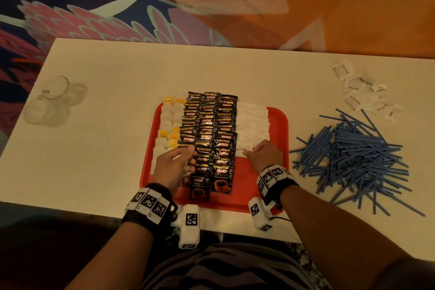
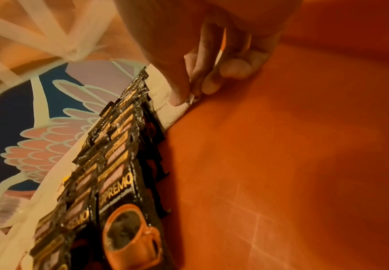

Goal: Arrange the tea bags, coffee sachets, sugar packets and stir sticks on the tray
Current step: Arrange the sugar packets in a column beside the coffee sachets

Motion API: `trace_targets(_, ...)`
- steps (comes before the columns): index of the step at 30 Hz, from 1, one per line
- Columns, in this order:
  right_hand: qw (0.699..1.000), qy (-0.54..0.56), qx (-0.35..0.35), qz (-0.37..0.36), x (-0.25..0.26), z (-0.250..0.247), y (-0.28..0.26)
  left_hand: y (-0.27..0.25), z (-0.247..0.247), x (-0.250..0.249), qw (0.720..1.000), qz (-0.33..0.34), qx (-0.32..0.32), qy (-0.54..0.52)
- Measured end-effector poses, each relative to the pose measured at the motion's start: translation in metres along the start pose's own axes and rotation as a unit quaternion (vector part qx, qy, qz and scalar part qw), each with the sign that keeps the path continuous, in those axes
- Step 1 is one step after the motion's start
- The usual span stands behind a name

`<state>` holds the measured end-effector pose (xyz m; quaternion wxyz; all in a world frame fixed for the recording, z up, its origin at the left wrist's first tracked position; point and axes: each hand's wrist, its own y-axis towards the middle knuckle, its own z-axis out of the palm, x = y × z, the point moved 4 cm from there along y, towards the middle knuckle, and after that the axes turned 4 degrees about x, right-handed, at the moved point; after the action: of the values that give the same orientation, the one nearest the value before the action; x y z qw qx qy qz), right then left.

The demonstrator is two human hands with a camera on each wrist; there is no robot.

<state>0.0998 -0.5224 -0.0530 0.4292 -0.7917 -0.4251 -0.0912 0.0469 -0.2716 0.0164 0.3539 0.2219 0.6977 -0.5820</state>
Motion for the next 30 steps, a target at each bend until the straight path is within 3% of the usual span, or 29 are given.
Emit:
trace_targets(3, 0.999, -0.019, -0.003, -0.043, 0.001, -0.004, 0.000, 0.001, 0.003, 0.000, 1.000, 0.000, 0.003, -0.001)
trace_targets(8, 0.970, -0.123, 0.054, -0.200, 0.009, 0.007, 0.000, 0.004, 0.008, 0.000, 1.000, -0.007, 0.007, -0.003)
trace_targets(14, 0.974, -0.104, 0.070, -0.190, 0.012, 0.002, 0.002, 0.004, 0.015, -0.002, 1.000, -0.010, 0.017, 0.007)
trace_targets(20, 0.980, 0.000, 0.054, -0.193, 0.026, -0.031, -0.011, 0.000, 0.043, -0.020, 0.997, -0.045, 0.059, -0.030)
trace_targets(23, 0.969, 0.068, 0.073, -0.226, 0.045, -0.051, -0.026, -0.003, 0.065, -0.031, 0.992, -0.054, 0.105, -0.045)
trace_targets(26, 0.956, 0.074, 0.115, -0.261, 0.066, -0.069, -0.042, -0.009, 0.090, -0.044, 0.985, -0.050, 0.151, -0.064)
trace_targets(30, 0.948, 0.067, 0.177, -0.256, 0.079, -0.085, -0.057, -0.021, 0.119, -0.060, 0.979, -0.030, 0.193, -0.053)
